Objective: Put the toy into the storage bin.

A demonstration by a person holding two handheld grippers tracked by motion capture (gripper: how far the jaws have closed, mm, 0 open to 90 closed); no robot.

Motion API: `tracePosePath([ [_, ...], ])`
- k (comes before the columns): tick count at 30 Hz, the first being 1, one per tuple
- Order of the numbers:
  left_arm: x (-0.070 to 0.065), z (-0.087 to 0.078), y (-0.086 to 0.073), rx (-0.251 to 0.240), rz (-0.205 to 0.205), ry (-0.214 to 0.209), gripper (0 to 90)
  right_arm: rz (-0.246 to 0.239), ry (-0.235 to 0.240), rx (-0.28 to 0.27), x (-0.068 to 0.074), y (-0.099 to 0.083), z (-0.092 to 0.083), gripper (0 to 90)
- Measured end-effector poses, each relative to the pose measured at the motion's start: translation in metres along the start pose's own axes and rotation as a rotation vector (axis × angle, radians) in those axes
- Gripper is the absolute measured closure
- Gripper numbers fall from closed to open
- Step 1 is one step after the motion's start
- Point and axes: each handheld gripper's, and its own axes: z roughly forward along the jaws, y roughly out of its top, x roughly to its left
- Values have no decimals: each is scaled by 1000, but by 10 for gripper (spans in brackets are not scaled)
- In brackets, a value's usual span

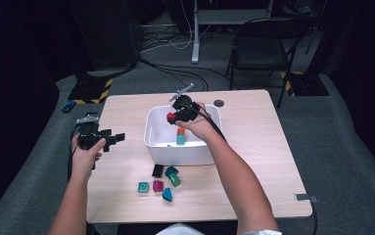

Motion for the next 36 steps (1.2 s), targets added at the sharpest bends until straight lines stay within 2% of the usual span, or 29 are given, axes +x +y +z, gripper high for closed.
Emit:
tracePosePath([
  [3,-1,0,0,5,-3,-1,232,-20,9,11,1,-1,2,669],
  [13,0,0,0,1,5,0,232,-29,11,25,7,-3,5,626],
  [25,-1,0,0,2,0,5,232,-35,17,-32,17,-10,-42,616],
  [27,0,0,0,8,13,6,232,-35,18,-32,20,-13,-49,616],
  [35,-1,1,-1,0,-1,12,232,-60,42,-59,28,-28,-68,615],
  [36,-1,1,0,8,2,8,232,-45,45,-57,30,-31,-69,615],
])
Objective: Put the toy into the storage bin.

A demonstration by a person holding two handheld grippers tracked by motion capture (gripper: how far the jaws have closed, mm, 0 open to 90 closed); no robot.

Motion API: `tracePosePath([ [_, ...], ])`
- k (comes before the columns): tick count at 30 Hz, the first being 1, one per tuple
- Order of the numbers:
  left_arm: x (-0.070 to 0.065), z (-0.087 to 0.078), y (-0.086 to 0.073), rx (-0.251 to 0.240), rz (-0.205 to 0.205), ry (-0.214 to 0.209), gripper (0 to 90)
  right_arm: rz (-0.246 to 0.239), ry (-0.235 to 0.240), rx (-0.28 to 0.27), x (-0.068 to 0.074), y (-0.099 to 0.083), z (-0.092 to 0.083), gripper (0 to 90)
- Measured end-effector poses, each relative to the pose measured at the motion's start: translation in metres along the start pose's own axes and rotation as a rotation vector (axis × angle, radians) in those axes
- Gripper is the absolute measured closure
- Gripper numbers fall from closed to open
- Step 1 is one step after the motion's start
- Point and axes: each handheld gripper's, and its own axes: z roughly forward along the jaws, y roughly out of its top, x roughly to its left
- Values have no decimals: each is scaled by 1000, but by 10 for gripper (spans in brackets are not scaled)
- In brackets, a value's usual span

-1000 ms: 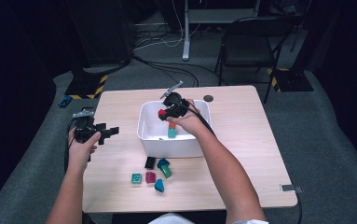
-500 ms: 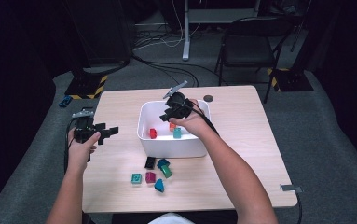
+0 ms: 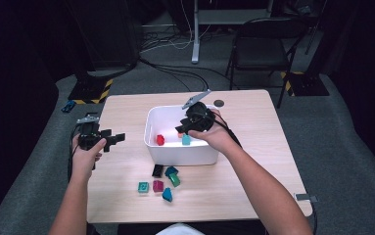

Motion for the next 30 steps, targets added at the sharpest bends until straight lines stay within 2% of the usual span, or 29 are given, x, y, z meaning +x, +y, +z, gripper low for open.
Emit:
tracePosePath([
  [4,0,1,0,-8,0,4,232,-5,11,-7,6,-6,-7,615],
  [6,1,0,0,5,10,2,232,-18,24,-13,8,-8,-10,615],
  [8,1,0,0,7,11,3,232,-9,35,-17,13,-9,-14,615],
  [15,1,0,0,8,11,3,232,-44,38,-30,24,-16,-23,615],
  [17,1,0,0,6,9,3,232,-41,39,-30,28,-18,-24,615],
  [24,0,1,0,11,13,5,232,-71,65,-21,42,-29,-22,615],
  [30,0,1,-1,12,13,4,232,-77,77,-6,53,-36,-17,615],
])
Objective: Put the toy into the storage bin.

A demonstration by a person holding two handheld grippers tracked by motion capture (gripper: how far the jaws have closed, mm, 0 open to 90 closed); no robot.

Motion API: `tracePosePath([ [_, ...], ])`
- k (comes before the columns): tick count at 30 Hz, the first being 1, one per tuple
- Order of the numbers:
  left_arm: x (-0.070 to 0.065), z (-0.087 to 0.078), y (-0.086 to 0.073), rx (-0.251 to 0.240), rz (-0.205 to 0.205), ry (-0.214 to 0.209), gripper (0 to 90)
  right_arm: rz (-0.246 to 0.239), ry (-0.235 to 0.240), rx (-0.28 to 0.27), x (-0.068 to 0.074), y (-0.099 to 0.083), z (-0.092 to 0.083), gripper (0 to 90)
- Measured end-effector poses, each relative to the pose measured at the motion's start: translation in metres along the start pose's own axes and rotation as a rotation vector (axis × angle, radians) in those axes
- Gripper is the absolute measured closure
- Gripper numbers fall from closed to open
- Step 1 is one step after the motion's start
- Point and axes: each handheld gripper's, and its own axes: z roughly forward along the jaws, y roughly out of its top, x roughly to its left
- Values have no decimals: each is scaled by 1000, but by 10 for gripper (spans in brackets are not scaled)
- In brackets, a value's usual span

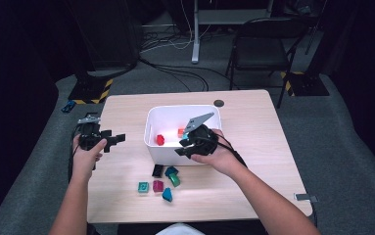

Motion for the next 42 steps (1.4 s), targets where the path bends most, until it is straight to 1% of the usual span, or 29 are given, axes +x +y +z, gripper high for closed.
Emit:
tracePosePath([
  [1,0,0,0,0,0,0,232,0,3,0,1,-1,1,615],
  [2,-1,0,0,-1,-13,1,232,-4,5,-4,2,-2,1,615],
  [6,-1,0,0,-3,-11,0,232,-4,17,2,5,-9,6,615],
  [7,-1,0,0,-3,-11,0,232,10,21,9,6,-11,7,615],
  [9,0,0,0,0,1,0,232,11,28,10,8,-15,11,615],
  [11,0,0,0,0,0,0,232,23,32,9,9,-20,14,615],
  [13,0,0,0,0,0,1,232,14,30,11,10,-24,17,615],
  [14,0,0,0,0,0,1,232,20,28,17,11,-26,19,615],
  [15,0,0,0,0,0,1,232,6,21,20,11,-28,20,615],
  [16,-1,0,0,-2,-10,1,232,13,22,24,13,-30,22,615],
  [18,0,0,0,-2,1,1,232,13,27,24,14,-33,24,615],
  [20,0,0,0,-1,1,1,232,11,28,23,15,-36,26,615],
  [24,0,0,0,-2,1,2,232,30,39,19,19,-42,30,615],
  [33,0,0,0,-1,2,1,232,42,60,9,26,-55,43,612],
  [39,0,0,0,2,0,2,232,38,61,26,31,-61,54,600],
  [42,0,0,0,1,1,2,232,49,63,33,33,-64,60,581],
])
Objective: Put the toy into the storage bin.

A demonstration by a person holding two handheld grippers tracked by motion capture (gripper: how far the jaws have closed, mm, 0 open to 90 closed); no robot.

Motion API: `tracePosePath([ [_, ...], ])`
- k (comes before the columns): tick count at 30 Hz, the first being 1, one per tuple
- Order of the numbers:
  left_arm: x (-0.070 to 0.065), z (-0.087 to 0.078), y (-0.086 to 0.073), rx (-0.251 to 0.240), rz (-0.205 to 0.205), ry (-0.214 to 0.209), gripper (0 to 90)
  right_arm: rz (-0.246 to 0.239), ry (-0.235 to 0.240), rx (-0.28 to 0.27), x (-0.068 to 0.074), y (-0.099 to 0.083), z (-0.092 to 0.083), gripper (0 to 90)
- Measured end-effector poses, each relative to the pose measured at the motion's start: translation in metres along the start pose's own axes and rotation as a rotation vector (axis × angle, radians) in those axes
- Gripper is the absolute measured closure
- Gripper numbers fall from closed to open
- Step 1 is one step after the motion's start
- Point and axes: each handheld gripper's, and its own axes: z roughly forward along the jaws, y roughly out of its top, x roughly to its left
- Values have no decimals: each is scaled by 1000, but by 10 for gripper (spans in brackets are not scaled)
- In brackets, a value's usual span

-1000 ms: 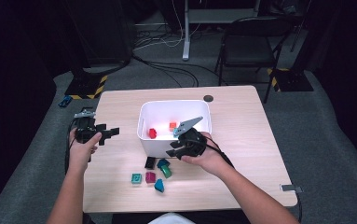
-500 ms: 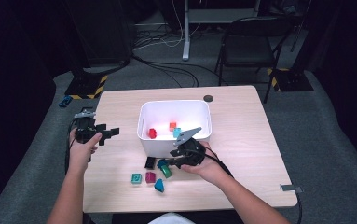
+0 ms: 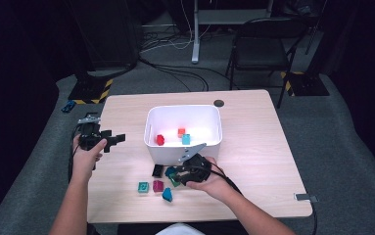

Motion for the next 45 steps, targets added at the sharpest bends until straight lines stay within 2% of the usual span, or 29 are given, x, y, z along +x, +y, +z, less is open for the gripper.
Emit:
tracePosePath([
  [5,0,0,0,1,0,0,232,3,0,12,3,-5,12,560],
  [16,0,1,0,-6,-2,3,232,-2,-49,56,3,-14,30,542],
  [21,-1,0,0,-4,-1,2,232,9,-65,68,3,-16,35,532],
  [22,-2,1,-1,-9,-14,1,232,9,-68,67,3,-16,36,532],
  [27,-1,1,0,-2,-9,0,232,0,-84,75,2,-18,41,532],
  [31,-1,1,0,-2,-11,0,232,16,-91,82,1,-21,44,544],
  [32,-1,1,0,-9,0,3,232,14,-93,81,0,-22,44,550],
  [36,0,0,0,-4,3,1,232,10,-96,84,-1,-23,44,598],
  [39,-2,1,-1,-10,-13,3,232,4,-99,92,-1,-24,46,600],
  [45,-1,1,0,-4,-9,2,232,10,-93,100,-4,-26,52,600],
])
